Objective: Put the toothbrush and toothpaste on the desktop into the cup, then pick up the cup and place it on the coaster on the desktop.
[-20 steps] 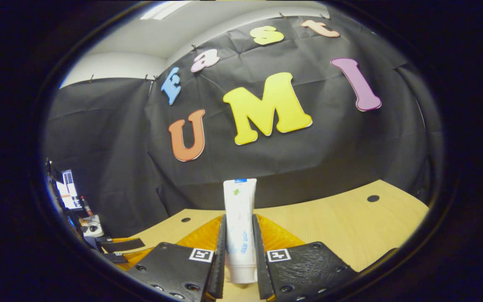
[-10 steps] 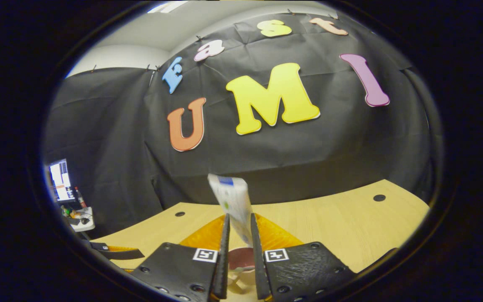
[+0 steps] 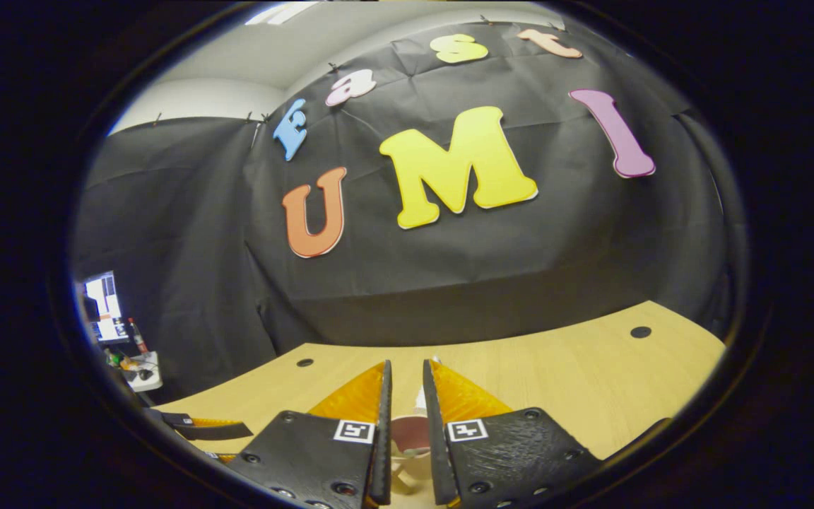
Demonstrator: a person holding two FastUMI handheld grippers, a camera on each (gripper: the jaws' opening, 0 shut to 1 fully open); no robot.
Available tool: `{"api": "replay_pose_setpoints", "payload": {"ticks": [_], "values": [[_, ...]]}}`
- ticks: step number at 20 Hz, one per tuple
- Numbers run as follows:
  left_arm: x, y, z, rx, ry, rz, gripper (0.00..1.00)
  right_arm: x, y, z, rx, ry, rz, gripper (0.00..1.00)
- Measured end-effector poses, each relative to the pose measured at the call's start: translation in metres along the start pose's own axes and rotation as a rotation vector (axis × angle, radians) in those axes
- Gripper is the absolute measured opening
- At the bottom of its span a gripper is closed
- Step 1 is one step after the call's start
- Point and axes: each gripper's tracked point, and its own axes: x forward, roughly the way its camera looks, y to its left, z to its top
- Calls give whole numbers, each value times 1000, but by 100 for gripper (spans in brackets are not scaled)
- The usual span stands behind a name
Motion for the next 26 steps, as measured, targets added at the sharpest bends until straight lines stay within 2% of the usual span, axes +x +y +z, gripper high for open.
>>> {"api": "replay_pose_setpoints", "payload": {"ticks": [1,2,3,4,8,9,10,11,15,16,17,20,22,25,26], "values": [[1,-1,1,4,1,1,98,0,1,1,-6,2,2,27],[0,-1,2,12,3,2,98,0,3,3,-15,6,3,27],[0,0,7,18,-1,5,98,3,0,8,-23,9,-4,37],[1,2,10,20,-4,7,98,6,-2,14,-29,22,-8,34],[2,11,32,8,-27,18,98,31,4,37,-30,144,-1,52],[2,15,39,12,-37,28,98,41,6,45,-46,160,-8,52],[2,21,46,13,-48,39,98,53,9,51,-59,177,-18,57],[0,25,50,12,-56,44,98,64,16,54,-68,201,-16,53],[-2,46,55,-17,-56,54,98,116,60,48,-120,288,-7,69],[-3,52,53,-28,-54,55,100,131,69,39,-126,316,-17,70],[-4,59,52,-38,-50,58,98,146,78,27,-129,350,-21,75],[-6,82,41,-60,-31,84,98,190,93,-17,-176,466,-66,79],[-10,94,38,-77,-31,88,98,215,87,-55,-246,556,-125,80],[-10,108,25,-104,-13,87,99,239,77,-106,-269,718,-194,82],[-10,114,19,-108,-4,93,99,244,71,-117,-278,748,-224,87]]}}
